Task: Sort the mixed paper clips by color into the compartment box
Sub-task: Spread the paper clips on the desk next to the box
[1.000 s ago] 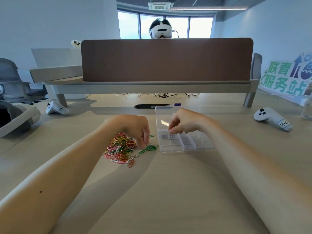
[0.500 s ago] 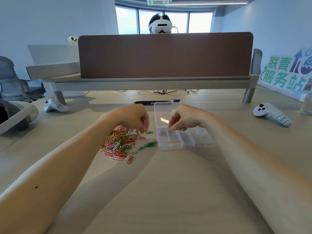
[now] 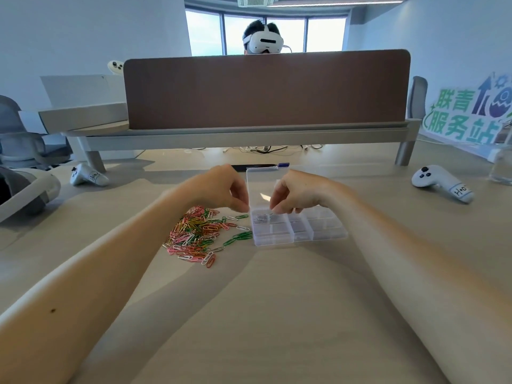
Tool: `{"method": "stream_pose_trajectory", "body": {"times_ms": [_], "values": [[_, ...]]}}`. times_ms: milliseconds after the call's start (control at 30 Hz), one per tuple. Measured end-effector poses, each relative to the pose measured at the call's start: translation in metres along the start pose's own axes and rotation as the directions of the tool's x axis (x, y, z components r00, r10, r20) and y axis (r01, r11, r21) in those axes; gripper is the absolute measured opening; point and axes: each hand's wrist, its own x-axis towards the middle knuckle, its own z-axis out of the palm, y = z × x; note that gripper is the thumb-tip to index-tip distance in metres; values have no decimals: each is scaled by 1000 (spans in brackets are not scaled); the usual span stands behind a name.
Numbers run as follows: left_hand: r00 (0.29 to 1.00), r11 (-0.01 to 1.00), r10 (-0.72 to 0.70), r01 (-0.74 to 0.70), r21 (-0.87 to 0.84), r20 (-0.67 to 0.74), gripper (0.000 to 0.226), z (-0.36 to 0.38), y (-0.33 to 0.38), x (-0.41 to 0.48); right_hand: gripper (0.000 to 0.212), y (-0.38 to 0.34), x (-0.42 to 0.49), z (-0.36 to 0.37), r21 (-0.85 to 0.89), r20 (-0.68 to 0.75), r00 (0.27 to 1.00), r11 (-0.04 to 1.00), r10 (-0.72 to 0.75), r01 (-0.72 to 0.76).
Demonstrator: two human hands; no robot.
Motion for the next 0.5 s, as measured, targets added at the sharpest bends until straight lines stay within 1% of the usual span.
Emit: {"method": "stream_pose_trajectory", "body": {"times_ms": [67, 133, 200, 233, 300, 400, 467, 500], "values": [[991, 999, -30, 27, 30, 132, 5, -6, -6, -12, 6, -9, -2, 2, -53, -16, 999, 997, -51, 50], [967, 996, -65, 50, 69, 245, 5, -7, -13, -24, 6, -21, -3, 4, -64, -19, 994, 992, -112, 110], [949, 994, -96, 73, 87, 299, 7, -7, -22, -36, 8, -36, -4, 10, -81, 23, 985, 982, -172, 173], [948, 991, -113, 87, 99, 297, 12, -6, -26, -42, 8, -43, -4, 16, -96, 58, 979, 975, -194, 199], [960, 985, -141, 112, 127, 243, 18, -5, -32, -51, 8, -56, -4, 28, -140, 114, 969, 962, -220, 235], [973, 983, -138, 110, 150, 187, 12, -3, -38, -59, 10, -68, -2, 49, -207, 163, 953, 936, -255, 285], [975, 983, -134, 109, 145, 178, 5, -2, -40, -62, 10, -72, 0, 59, -218, 158, 943, 921, -292, 321], [976, 984, -131, 107, 141, 176, 6, -1, -41, -63, 11, -74, 0, 63, -218, 144, 941, 918, -305, 331]]}}
